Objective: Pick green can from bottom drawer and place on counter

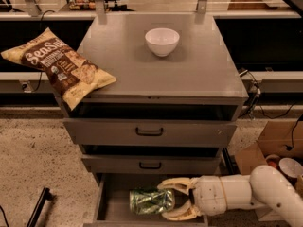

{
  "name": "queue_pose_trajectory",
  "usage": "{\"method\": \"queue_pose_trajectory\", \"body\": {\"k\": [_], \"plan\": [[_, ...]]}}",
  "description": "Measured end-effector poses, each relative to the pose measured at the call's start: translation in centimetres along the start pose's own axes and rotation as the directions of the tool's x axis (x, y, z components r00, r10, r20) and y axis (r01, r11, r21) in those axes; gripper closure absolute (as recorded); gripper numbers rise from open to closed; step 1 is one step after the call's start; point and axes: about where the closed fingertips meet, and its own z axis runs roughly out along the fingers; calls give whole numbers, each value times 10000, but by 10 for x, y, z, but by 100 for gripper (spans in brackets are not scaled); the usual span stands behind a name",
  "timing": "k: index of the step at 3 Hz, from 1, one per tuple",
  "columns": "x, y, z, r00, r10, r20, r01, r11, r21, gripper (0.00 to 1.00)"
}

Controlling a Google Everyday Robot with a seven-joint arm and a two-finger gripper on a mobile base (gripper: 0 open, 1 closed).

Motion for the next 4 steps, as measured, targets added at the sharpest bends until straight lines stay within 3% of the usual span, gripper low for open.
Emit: {"method": "queue_pose_trajectory", "body": {"k": [1, 3, 4], "plan": [[-53, -54, -22, 9952, -283, -935, 314, 9990, 314, 100], [-60, -58, -21, 9924, -373, -1173, 389, 9992, 114, 100], [-66, -75, -23, 9901, -667, -1235, 664, 9978, -69, 100]]}}
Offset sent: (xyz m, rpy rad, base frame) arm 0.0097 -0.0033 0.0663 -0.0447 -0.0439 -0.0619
